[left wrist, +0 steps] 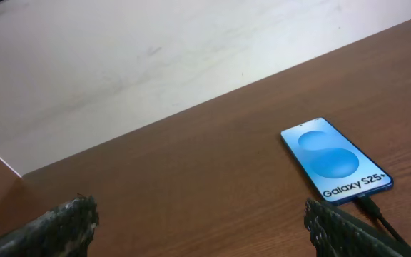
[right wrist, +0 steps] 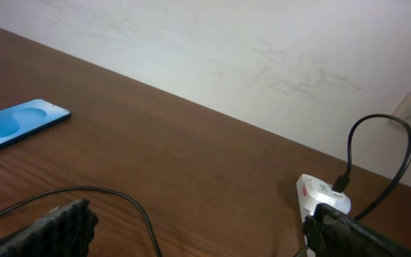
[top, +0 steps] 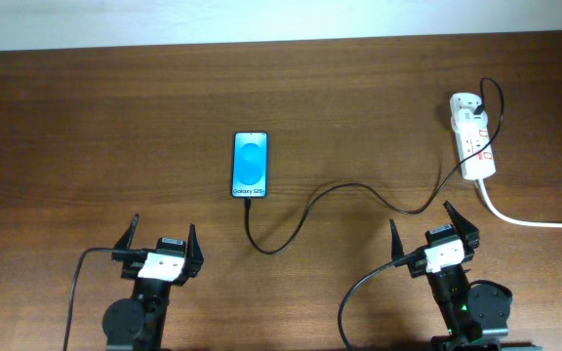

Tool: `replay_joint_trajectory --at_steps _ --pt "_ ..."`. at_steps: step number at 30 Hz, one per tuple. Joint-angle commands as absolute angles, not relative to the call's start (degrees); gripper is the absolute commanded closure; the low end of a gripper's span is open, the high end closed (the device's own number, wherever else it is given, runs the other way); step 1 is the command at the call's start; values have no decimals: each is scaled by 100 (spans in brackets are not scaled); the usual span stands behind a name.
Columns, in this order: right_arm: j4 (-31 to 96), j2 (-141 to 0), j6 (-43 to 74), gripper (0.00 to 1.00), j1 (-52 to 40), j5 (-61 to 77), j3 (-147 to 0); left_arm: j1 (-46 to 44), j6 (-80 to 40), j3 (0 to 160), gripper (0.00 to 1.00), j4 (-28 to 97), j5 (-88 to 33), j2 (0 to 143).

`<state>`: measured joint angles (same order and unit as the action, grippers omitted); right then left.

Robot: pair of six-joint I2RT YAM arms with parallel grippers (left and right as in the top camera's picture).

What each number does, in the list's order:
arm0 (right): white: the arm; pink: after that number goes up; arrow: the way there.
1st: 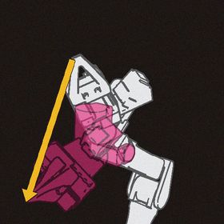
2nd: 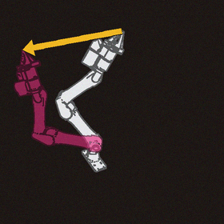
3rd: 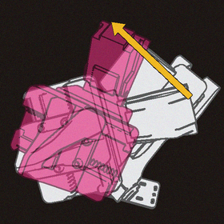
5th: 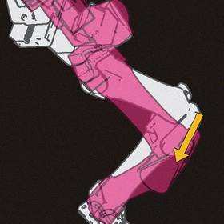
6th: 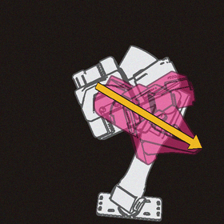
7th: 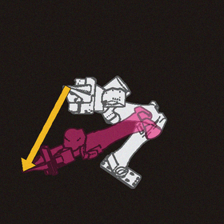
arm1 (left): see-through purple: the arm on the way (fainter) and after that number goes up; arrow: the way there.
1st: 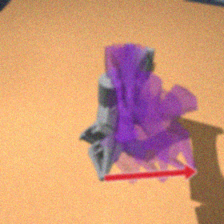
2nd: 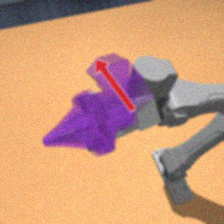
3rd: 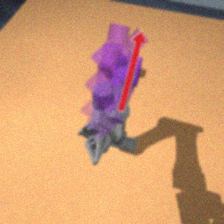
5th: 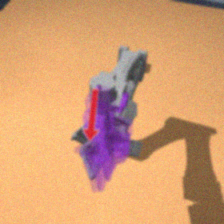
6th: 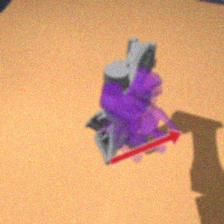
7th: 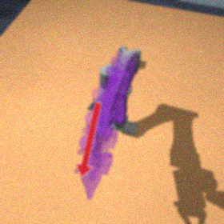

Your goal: Plug charger to phone and switch on socket

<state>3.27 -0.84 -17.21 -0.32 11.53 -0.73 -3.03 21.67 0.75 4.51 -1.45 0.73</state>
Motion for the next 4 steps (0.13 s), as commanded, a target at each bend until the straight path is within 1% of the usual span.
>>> replay_joint_trajectory --at_steps 1,4 --pt "362 -19 -1734 2 -80 1068 -32 -298 2130 51 1 475 -123 30" --pt "362 -19 -1734 2 -80 1070 -32 -298 2130 51 1 475 -123 30"
